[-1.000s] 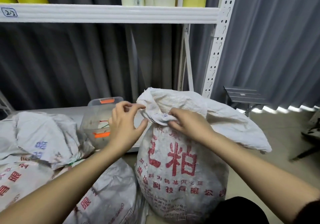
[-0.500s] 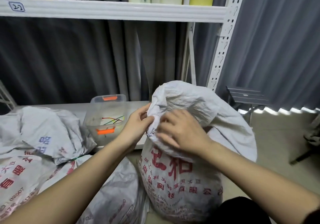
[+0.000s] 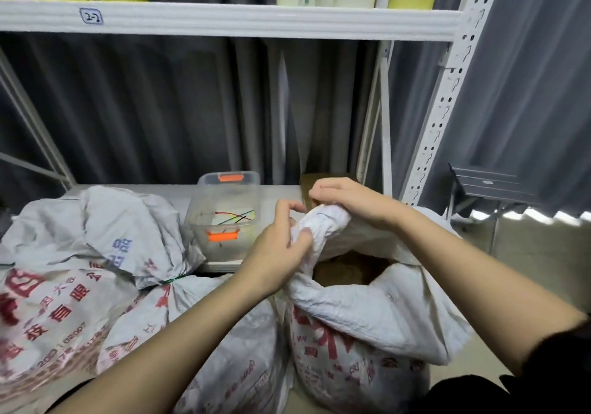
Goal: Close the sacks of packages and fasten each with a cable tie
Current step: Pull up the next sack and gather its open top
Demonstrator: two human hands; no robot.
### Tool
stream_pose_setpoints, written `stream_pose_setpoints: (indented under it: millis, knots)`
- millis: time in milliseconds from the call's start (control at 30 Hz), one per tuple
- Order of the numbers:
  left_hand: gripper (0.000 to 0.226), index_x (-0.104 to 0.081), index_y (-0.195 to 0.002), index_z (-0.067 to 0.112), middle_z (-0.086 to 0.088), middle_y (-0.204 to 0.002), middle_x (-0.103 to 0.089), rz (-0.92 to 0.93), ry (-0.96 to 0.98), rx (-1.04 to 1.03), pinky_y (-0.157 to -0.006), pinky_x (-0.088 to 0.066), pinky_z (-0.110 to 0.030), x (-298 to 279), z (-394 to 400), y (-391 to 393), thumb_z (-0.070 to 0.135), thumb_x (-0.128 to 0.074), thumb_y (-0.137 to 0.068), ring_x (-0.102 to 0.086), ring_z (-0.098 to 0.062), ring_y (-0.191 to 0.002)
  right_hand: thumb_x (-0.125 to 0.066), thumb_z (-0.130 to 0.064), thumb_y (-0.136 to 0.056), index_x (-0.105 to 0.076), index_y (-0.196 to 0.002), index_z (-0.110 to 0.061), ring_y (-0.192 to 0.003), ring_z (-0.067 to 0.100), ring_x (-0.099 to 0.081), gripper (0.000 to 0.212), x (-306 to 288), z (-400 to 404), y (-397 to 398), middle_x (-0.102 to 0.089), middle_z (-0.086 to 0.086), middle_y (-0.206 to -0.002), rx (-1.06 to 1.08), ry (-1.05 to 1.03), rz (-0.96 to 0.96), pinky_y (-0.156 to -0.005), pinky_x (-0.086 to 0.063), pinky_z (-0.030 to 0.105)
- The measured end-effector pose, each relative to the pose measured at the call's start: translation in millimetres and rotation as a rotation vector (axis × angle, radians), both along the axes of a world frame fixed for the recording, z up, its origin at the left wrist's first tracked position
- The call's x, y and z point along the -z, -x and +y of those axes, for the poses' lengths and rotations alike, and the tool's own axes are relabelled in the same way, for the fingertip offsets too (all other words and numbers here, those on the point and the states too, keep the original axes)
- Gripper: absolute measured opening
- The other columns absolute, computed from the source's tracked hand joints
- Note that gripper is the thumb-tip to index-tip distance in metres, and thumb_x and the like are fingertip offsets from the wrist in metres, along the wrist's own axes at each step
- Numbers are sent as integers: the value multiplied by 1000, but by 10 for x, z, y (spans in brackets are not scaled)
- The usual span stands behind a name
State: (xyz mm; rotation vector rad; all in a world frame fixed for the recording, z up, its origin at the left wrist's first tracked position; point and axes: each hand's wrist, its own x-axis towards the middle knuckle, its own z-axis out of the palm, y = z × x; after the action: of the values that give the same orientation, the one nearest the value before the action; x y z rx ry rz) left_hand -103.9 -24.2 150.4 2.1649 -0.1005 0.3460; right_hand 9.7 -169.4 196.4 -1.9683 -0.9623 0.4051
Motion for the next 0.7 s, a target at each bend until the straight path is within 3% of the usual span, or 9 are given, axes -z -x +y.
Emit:
stream_pose_setpoints:
  millis: [67,133,233,333,400,467,533,600,700]
  knots:
    - [26,-36,-111,21,3,-94,-49,-121,-173,-31,-75,-41,-34,51,-17,26,27,-52,-92,-52,-16,-84,-55,-26,-94,-58,-76,-14,-70,4,-49,22,14,-6,17,-54,-5,-74,-31,-54,76,-72,-38,24]
    - [17,-38,-103,21,3,-97,-52,-204,-185,-67,-75,-41,-32,112,22,1,25,-52,-94,-54,-16,-89,-60,-36,-87,-61,-91,-14,-81,7,-55,22,66,-33,31,-59,3,-88,-4,-62,45,-80,-42,28]
    - [8,-43,-94,19,9,-83,-54,-193,-16,-106,-71,-42,-28,201,88,-63,23,-49,-97,-55,-7,-79,-58,-53,-86,-54,-116,-37,-104,2,-54,34,173,-94,68,-55,-6,-114,35,101,-349,-92,-44,25]
    - [17,-45,-81,16,5,-75,-48,-109,256,-104,-62,-37,-17,212,40,-81,15,-47,-98,-45,1,-65,-51,-45,-95,-59,-113,-33,-99,5,-55,23,240,-115,146,-56,-12,-110,93,140,-639,-85,-48,30]
    - [23,-47,-76,13,1,-70,-47,43,522,-62,-58,-36,-19,203,14,-90,12,-44,-98,-43,-5,-63,-52,-34,-96,-65,-100,-25,-89,7,-58,16,255,-84,156,-64,-12,-97,143,94,-587,-80,-49,39]
    - [23,-51,-76,12,0,-71,-49,116,633,-50,-61,-36,-24,205,14,-79,13,-44,-98,-46,-12,-68,-54,-25,-95,-67,-91,-21,-85,7,-60,14,230,-24,135,-66,-13,-88,124,35,-369,-82,-51,38]
    - [16,-54,-93,15,4,-86,-55,24,340,-113,-72,-40,-28,234,48,-75,26,-44,-99,-51,-14,-84,-56,-20,-95,-69,-88,-18,-83,5,-61,15,191,24,80,-66,-10,-88,100,-15,-175,-81,-49,29]
    - [28,-48,-115,19,7,-106,-53,-77,-74,-198,-82,-40,-29,271,64,-37,39,-45,-96,-49,-10,-99,-58,-23,-94,-67,-91,-18,-79,7,-58,11,173,73,22,-66,-5,-88,94,-41,-23,-75,-46,26]
    - [25,-45,-111,15,0,-100,-56,-225,-321,-296,-73,-40,-33,244,-34,26,35,-44,-97,-53,-17,-89,-60,-31,-92,-65,-93,-25,-78,7,-55,8,213,181,6,-63,-8,-88,79,-61,104,-75,-42,29]
